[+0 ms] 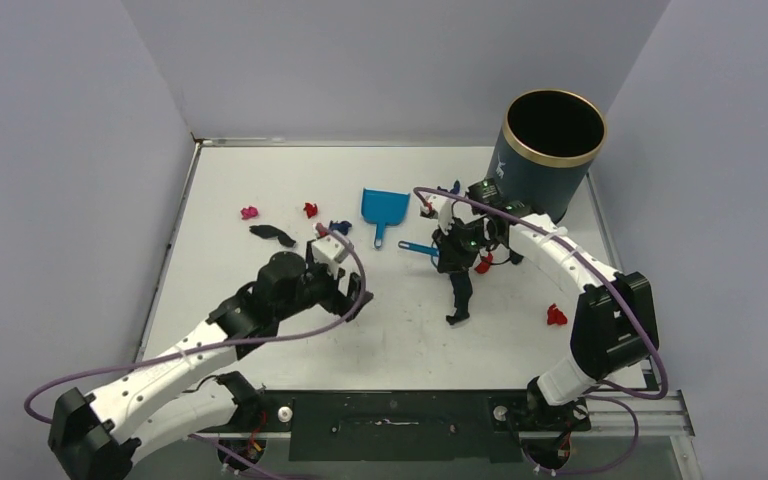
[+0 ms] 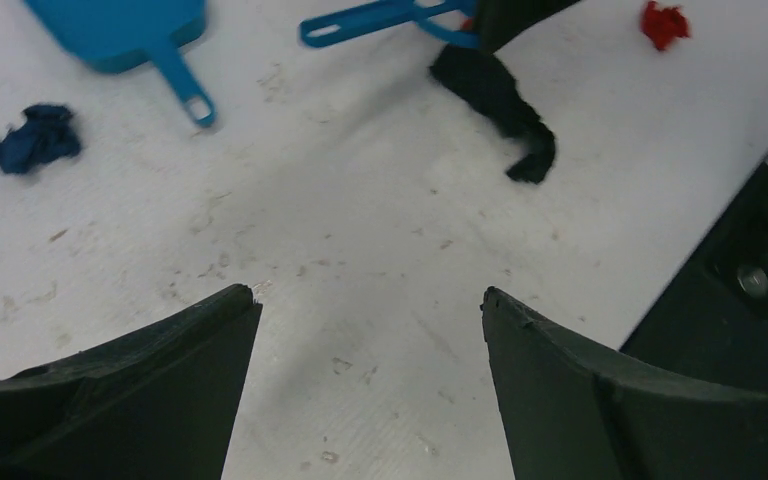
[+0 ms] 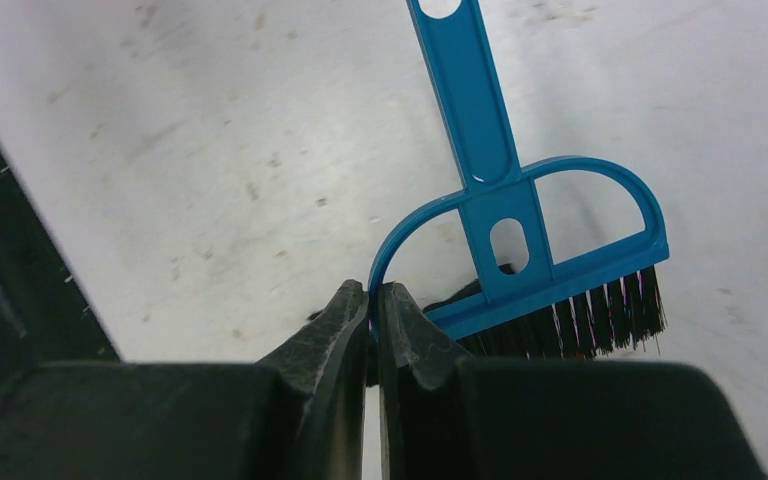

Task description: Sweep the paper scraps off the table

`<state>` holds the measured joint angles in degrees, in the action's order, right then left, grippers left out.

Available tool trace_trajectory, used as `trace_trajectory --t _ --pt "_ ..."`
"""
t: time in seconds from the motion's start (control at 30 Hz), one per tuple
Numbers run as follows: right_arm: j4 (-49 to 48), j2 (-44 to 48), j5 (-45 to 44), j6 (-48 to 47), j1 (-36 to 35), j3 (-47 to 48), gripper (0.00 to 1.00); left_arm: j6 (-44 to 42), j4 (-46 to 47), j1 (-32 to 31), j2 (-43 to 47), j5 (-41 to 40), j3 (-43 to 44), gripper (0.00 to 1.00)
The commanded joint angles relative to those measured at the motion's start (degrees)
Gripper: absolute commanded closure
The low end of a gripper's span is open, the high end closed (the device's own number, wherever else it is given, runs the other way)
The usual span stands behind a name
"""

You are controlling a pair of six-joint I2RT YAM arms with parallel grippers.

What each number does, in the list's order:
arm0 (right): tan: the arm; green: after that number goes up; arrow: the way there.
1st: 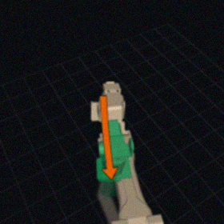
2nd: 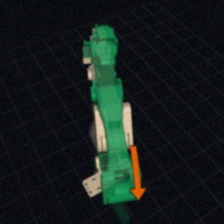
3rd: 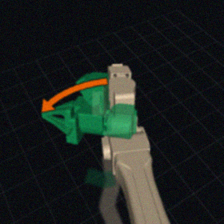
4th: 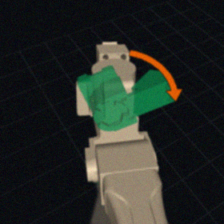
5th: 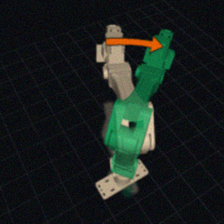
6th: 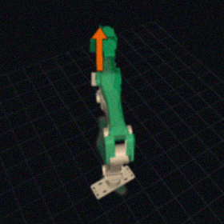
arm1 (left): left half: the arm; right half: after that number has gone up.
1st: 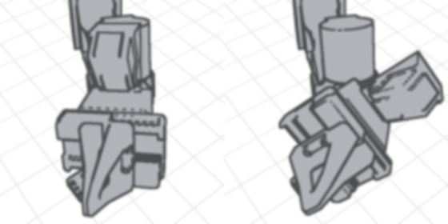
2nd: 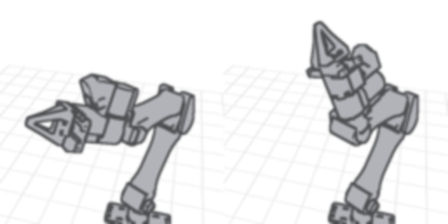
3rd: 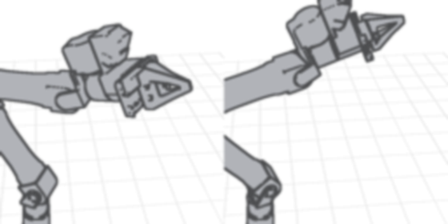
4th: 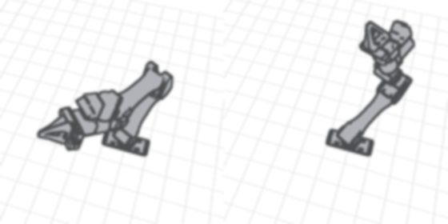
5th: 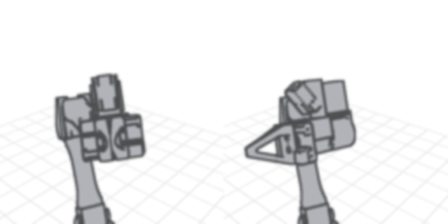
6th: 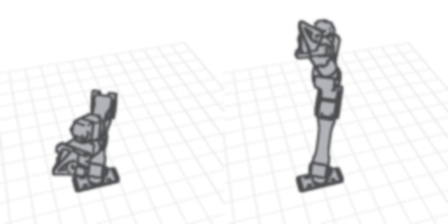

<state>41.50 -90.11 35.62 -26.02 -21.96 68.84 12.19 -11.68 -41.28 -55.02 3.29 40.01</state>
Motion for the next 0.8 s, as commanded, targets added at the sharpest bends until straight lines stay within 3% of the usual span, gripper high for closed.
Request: trace_trajectory --t 0.0,0.1,0.2,0.4,0.57,0.77 --pt "10.2 3.0 14.5 -7.1 -0.9 -1.1 0.95 -10.4 13.4 -7.4 12.7 3.9 -7.3 0.20" --pt "17.4 3.5 21.3 -13.6 -1.6 -1.2 0.95 -19.8 13.6 -11.3 19.6 2.0 -9.6 0.23" --pt "22.6 4.1 26.2 -18.8 -2.5 -2.2 0.95 -27.6 8.5 -14.1 20.7 3.9 -9.0 0.28" --pt "27.8 4.2 28.4 -23.4 -4.9 -2.2 0.95 -34.7 5.7 -20.9 13.5 0.4 -6.6 0.30" --pt "29.5 4.5 28.4 -24.6 -5.4 -1.6 0.95 -42.8 7.3 -28.6 6.0 -10.7 -5.6 0.37" --pt "28.4 5.4 27.4 -23.9 -6.5 -3.5 0.95 -45.9 13.2 -29.4 3.4 -13.5 -6.4 0.41"
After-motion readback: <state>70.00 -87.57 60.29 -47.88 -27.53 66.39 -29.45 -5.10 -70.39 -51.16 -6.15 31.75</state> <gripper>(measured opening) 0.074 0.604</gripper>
